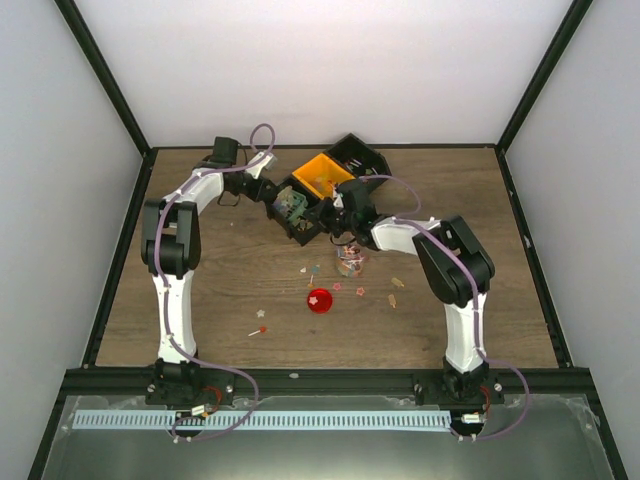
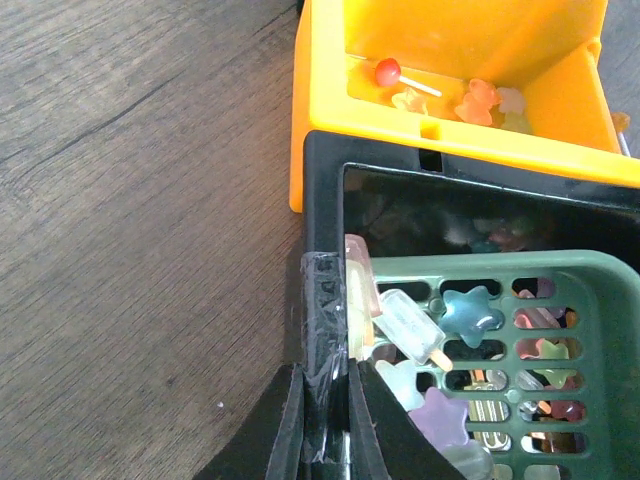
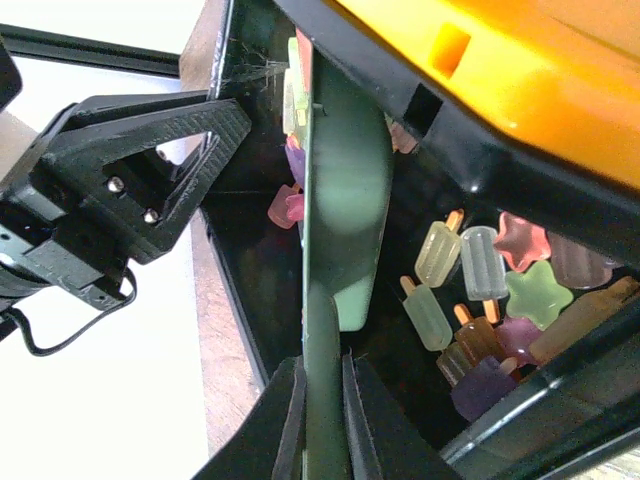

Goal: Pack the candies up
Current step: Scoop the fake candies from the storage box.

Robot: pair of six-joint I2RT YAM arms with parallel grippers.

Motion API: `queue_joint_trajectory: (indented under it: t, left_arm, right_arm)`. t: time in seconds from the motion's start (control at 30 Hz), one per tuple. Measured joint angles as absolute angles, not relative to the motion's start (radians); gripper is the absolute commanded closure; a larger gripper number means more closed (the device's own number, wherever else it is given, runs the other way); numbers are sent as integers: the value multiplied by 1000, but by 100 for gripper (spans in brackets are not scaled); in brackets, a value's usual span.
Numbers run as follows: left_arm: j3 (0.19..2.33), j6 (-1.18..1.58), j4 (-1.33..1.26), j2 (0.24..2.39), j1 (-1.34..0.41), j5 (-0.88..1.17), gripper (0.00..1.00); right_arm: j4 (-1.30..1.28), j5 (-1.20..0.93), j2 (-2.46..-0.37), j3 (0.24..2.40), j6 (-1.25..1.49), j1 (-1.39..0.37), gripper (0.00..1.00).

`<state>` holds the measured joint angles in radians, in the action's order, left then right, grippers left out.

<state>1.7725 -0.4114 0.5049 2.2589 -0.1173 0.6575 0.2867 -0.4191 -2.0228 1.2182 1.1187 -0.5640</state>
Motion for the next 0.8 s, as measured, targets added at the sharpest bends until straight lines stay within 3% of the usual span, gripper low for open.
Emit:
queue_joint_trajectory:
  t: [0.8]
  left_arm:
    - [1765,-333,470,2259,-117,647,96]
  right_arm:
    - [327,-427,-1895,1117,1121,-544,99]
